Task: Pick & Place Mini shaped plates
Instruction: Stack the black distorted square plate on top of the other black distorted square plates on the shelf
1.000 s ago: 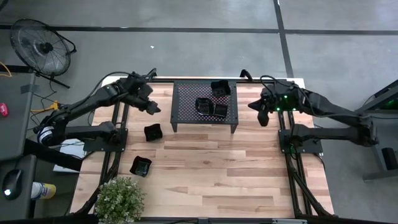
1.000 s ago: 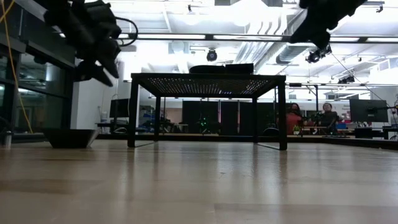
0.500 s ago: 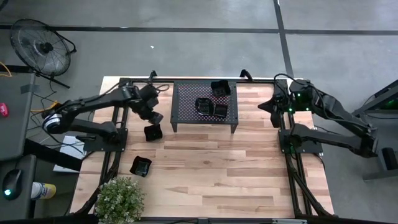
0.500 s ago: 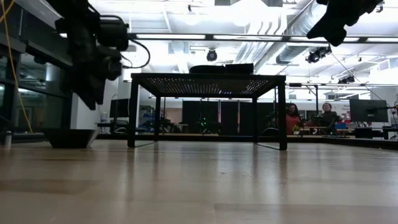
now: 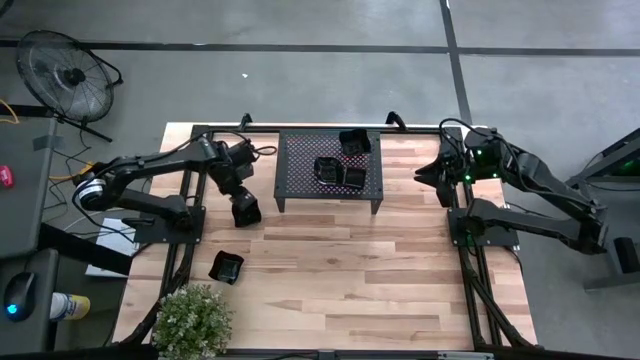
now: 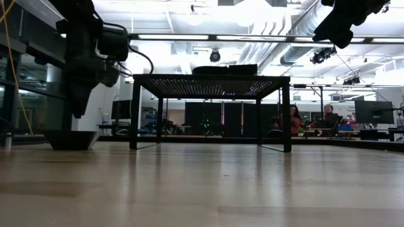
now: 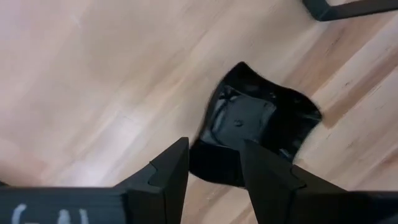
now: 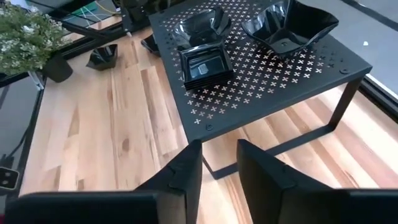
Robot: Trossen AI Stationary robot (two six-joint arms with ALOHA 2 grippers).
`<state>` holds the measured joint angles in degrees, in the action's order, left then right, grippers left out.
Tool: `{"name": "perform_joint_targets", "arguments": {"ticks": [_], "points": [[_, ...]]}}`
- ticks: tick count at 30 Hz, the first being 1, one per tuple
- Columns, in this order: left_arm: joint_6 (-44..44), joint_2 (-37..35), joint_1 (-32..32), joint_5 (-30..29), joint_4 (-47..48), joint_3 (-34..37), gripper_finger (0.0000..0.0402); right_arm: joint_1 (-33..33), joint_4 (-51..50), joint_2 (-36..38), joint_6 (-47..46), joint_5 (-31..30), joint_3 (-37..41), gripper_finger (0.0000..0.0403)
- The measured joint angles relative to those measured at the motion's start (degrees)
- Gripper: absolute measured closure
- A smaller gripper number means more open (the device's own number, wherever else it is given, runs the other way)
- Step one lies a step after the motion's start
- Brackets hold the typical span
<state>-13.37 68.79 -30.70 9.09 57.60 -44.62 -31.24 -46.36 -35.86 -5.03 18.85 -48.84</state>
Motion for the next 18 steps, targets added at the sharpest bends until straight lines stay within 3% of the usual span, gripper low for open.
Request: {"name": "perform_joint_targets", "arguments": {"ticks": [5,10,18], "points": [[5.5,0.0,0.0,-1.0,-0.6,0.0,0.0259,0.0,-0.1,0.0,-0.5,1.3,0.0,0.0299],[5.6,0.0,0.0,-1.0,-0.6,0.0,0.0259,0.0,-0.2,0.0,0.1,1.5,0.0,0.0299],[-1.7,4.3,0.0,2.2,-1.2,0.0,0.0259,0.0,-0.3,-0.1,2.2,1.3,0.0,0.0299]]}}
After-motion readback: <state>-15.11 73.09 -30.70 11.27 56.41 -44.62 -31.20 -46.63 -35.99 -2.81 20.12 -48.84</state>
